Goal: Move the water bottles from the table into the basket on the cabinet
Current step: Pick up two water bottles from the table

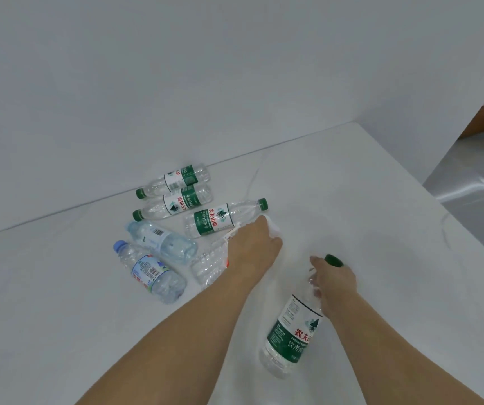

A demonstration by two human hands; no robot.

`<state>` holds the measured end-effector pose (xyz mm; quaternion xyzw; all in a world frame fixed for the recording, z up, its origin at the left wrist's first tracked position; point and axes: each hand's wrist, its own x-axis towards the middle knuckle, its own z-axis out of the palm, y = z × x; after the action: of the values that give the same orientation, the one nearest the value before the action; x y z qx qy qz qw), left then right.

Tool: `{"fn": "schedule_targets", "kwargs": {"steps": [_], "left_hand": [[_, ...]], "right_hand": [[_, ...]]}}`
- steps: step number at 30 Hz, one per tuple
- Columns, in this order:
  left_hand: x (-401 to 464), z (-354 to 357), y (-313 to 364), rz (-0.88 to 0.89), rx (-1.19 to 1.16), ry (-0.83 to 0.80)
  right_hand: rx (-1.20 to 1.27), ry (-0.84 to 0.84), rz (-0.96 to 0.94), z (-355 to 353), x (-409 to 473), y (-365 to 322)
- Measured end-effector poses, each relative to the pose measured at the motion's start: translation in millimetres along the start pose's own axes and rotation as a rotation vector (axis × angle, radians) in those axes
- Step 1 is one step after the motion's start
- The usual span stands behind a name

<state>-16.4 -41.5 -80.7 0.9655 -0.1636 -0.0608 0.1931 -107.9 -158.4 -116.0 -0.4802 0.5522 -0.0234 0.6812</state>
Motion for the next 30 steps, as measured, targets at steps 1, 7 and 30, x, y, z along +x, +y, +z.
{"fn": "schedule_targets", "kwargs": {"steps": [1,7,30], "left_hand": [[-4,-14,-4,-0.038,-0.068,0.055],[-22,-107,-11,-0.134,-0.591,0.239],[-282,-462,-170,-0.232,-0.743,0.98]], "right_hand": [[0.001,-0.006,-0.083,6,-11,-8],[-0.221,-0.03,-0.521,28,-89,-65],[-0.273,-0.698,-1.111,183,-496,-79]]}}
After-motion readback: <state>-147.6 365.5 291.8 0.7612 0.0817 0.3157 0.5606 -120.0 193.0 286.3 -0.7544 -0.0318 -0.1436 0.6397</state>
